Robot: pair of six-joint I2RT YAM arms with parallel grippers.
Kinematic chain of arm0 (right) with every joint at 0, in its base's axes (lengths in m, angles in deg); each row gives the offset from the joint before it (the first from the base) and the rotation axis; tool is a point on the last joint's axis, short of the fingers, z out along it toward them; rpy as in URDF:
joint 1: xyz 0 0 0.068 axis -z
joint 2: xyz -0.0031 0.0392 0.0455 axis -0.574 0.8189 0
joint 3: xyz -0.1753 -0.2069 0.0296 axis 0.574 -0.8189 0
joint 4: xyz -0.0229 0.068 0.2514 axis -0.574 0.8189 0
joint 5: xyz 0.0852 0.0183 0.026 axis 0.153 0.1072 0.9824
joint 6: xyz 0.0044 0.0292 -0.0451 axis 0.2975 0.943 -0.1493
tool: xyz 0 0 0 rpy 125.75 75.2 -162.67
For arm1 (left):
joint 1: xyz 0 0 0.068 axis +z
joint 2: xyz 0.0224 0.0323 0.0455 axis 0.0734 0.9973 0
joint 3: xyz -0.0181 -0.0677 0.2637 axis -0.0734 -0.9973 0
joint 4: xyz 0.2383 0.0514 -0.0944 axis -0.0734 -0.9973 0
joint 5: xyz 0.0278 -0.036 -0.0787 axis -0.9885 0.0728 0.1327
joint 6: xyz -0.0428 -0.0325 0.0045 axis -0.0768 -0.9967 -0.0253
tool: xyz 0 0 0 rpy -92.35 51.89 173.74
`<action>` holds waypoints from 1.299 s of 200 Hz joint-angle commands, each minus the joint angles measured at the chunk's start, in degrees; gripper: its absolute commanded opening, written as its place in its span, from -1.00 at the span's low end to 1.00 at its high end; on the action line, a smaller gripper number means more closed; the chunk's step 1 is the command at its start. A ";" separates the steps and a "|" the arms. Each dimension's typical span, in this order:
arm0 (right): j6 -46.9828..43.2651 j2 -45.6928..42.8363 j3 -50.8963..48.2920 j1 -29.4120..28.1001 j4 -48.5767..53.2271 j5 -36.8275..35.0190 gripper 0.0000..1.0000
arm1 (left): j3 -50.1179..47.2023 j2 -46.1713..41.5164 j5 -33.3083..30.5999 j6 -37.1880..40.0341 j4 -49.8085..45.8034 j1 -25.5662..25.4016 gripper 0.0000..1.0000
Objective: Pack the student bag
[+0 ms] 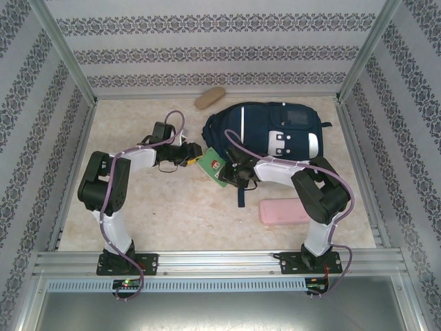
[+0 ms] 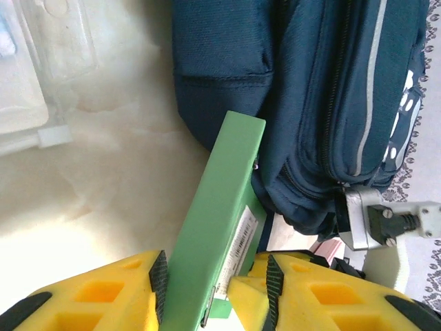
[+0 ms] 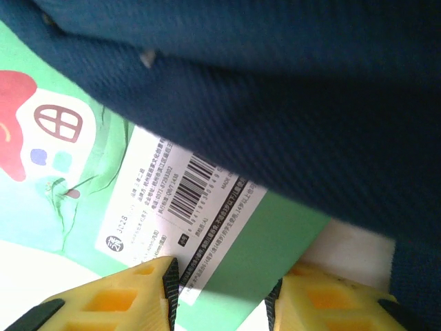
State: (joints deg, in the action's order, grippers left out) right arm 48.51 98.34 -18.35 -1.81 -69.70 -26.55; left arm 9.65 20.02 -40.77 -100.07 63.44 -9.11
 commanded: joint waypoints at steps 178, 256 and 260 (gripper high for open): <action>-1.63 -0.27 -0.61 -0.62 -2.73 0.07 -0.20 | 11.32 0.55 8.78 26.11 -28.11 -9.52 -0.28; -1.45 -1.24 -2.00 -0.65 -2.92 -0.31 -0.19 | 8.95 0.13 1.06 2.77 -3.11 -9.58 -0.29; -1.37 -1.24 -2.00 -0.64 -2.90 -0.33 -0.19 | 8.42 0.22 1.06 0.88 -1.20 -9.53 -0.29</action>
State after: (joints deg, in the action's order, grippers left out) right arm 48.27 96.68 -19.53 -1.81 -67.39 -27.93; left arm 19.79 21.64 -46.03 -88.49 50.59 -13.77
